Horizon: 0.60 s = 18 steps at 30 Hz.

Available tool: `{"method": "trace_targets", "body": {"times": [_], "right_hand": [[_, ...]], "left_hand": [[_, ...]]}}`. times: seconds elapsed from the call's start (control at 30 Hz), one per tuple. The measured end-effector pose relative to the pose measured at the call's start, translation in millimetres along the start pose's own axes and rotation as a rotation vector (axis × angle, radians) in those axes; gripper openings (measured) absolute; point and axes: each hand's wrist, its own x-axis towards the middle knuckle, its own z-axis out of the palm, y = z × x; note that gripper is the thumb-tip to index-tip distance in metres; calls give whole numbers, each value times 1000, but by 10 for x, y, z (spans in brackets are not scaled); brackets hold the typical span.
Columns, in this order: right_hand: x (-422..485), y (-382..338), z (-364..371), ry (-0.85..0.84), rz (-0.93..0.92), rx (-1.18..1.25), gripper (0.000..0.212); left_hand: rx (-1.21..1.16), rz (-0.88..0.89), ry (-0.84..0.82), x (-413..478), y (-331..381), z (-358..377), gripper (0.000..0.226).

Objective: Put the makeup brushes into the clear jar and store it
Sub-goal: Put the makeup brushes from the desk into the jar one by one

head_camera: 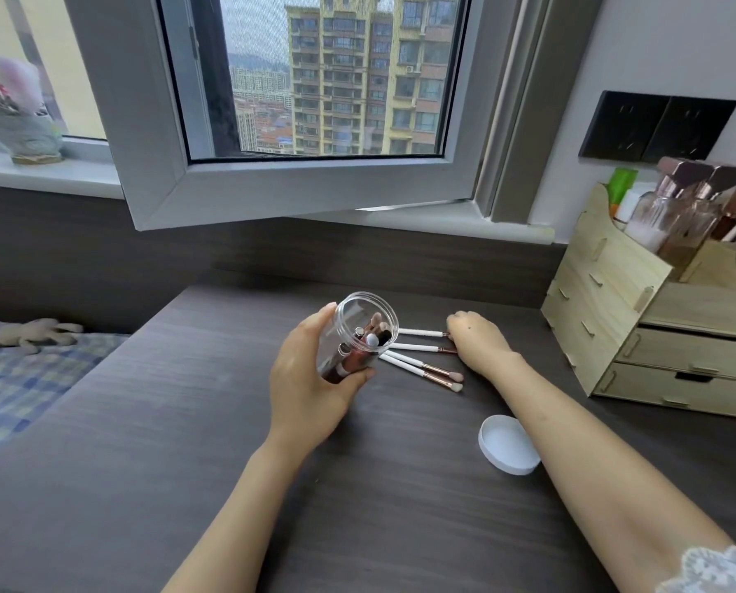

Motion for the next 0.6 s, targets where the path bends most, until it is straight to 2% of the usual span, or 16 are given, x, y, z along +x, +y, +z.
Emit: {"method": "trace_targets", "body": {"times": [0.13,0.23,0.3,0.37,0.5,0.6], "right_hand": [[-73,-6,-209,287,277,613,14],[-319,-62,-579,458,230,1038,17],[-586,-97,-871,511,148,1159,28],[-863,-143,-1130,538,57,1112,29],[-1230,-417,-1388,587,-127,794,15],[-1245,-699,-1239,503,-288,667,11]], "left_hand": [[-10,-12,1,-8,-3,-9,82],[-17,-7,5,-9,-13,-9,82],[-22,-12,1,-10,-3,-7,82],[-10,-6,-7,-14,8,0,81],[38,94,-37,-23,17,16,82],[65,191,-61,-37,20,29,83]]}}
